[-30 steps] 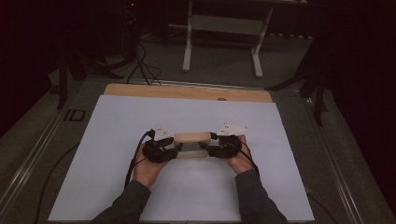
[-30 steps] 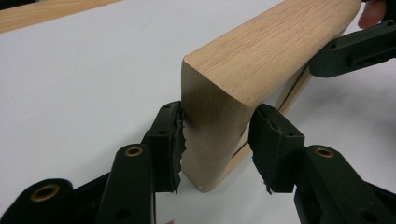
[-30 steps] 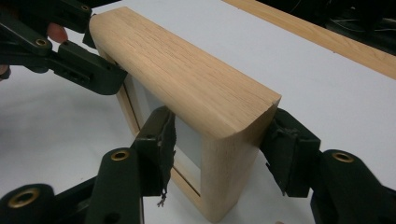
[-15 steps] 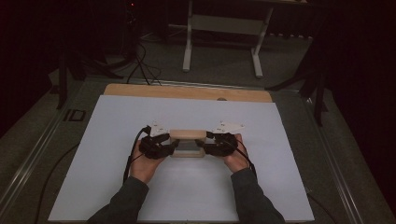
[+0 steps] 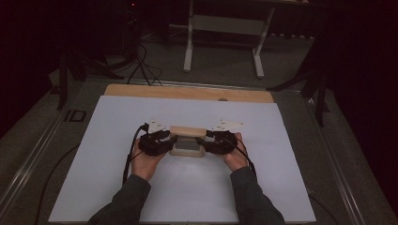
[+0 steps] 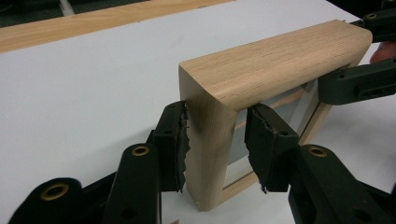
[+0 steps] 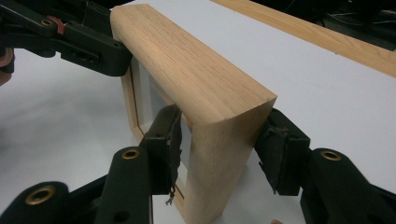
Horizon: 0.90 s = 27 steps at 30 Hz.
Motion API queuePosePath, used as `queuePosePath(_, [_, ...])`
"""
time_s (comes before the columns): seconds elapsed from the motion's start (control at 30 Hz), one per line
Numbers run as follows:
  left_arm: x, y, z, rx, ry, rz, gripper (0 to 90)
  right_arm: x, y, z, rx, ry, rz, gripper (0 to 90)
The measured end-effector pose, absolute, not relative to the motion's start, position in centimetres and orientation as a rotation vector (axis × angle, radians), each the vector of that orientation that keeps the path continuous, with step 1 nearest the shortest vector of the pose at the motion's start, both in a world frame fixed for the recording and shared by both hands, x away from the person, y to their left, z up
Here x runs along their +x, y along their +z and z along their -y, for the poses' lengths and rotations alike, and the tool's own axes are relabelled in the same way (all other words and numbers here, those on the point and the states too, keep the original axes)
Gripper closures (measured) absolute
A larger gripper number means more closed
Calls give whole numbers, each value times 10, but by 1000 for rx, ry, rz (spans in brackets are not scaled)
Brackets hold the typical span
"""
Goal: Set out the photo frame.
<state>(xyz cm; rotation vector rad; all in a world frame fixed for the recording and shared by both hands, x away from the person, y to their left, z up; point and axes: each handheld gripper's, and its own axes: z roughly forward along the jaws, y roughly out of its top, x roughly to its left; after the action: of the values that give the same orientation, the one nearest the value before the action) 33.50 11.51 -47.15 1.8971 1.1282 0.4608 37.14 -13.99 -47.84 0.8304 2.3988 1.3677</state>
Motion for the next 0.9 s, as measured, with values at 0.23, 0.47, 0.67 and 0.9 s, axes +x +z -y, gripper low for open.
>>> queuePosePath(0.23, [341, -478, -116, 1903, 402, -1099, 483, 371, -478, 141, 805, 1358, -2407, 523])
queuePosePath(0.47, [351, -484, -120, 1869, 344, -1012, 409, 368, -475, 143, 789, 1348, -2398, 521])
queuePosePath(0.67, [353, -484, -122, 1877, 336, -977, 416, 367, -471, 147, 773, 1336, -2399, 551])
queuePosePath(0.9, [351, -482, -123, 1887, 359, -990, 442, 371, -473, 142, 782, 1318, -2397, 552])
